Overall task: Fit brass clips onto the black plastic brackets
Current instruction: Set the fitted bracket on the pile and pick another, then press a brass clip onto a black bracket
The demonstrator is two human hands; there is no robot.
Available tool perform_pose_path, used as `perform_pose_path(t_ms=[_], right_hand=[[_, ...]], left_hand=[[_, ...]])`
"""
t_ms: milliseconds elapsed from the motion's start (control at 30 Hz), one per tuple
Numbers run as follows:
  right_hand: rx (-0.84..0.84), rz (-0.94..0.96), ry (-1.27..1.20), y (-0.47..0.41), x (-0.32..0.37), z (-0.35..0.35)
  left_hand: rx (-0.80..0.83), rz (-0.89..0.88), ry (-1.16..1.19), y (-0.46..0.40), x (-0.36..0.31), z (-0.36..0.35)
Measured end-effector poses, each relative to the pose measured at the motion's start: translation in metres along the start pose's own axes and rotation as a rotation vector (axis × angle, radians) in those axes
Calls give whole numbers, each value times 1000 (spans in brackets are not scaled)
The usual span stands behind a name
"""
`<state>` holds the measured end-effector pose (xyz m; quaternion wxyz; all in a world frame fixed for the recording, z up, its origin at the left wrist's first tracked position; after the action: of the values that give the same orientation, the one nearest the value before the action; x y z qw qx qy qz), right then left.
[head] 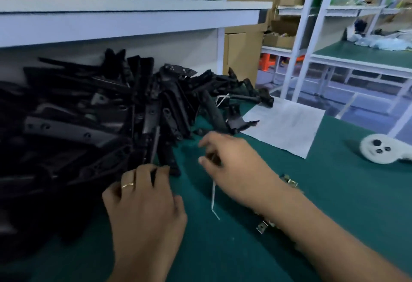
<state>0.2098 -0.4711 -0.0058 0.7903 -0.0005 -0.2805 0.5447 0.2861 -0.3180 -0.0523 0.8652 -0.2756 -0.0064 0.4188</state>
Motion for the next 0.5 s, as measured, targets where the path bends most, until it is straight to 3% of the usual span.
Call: perform_pose_path(t_ms=[100, 200, 367, 500], right_hand=[[10, 158, -44, 23, 29, -26], [-3, 145, -69, 29, 23, -29], [-116, 66, -129, 25, -1, -17], [-181, 80, -164, 26, -1, -12]], left_hand=[[-22, 78, -6, -2, 5, 3], [0, 130, -13, -3, 9, 6], [126, 62, 37, 2, -2, 10], [32, -130, 190, 10, -15, 18]])
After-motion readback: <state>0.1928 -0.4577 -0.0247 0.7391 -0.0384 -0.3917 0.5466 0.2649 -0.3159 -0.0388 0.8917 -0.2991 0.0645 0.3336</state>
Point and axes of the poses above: each hand's wrist, its own y-axis away from the middle knuckle, its own z-axis out of the back of the hand, x = y × z, the point moved 5 cm from there along -y, towards the middle knuckle, and after that the axes turned 3 degrees about y, right-handed, at the moved point
